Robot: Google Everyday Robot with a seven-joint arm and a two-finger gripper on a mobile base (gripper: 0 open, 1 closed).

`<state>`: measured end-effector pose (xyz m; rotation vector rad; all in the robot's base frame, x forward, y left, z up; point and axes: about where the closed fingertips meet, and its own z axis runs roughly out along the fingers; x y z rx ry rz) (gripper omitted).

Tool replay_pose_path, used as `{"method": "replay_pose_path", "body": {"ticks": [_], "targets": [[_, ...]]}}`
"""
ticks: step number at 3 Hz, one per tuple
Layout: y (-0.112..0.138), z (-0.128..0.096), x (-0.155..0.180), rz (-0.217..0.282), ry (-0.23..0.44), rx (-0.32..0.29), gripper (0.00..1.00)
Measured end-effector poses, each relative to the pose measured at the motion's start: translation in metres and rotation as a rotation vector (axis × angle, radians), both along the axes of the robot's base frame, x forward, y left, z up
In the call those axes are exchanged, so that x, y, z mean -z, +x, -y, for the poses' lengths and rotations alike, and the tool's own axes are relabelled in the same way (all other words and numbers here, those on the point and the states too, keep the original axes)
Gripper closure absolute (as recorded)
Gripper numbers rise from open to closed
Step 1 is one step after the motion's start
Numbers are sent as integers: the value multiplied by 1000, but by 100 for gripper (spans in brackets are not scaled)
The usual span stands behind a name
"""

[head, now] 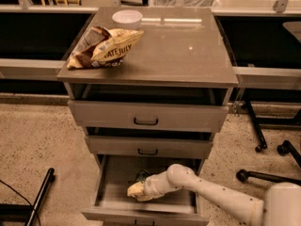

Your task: Pick green can from bottom drawer and place on counter

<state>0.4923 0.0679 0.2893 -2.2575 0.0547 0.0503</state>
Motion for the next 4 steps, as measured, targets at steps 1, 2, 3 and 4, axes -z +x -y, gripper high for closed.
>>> {"method": "replay_pose_path", "body": {"ticks": [1,2,3,4], "targets": [[-35,30,-62,203,28,-121,100],[-51,53,-62,258,30,-127,100],[-51,53,-63,259,30,-127,100],[-44,53,-86,327,63,-184,100]]}}
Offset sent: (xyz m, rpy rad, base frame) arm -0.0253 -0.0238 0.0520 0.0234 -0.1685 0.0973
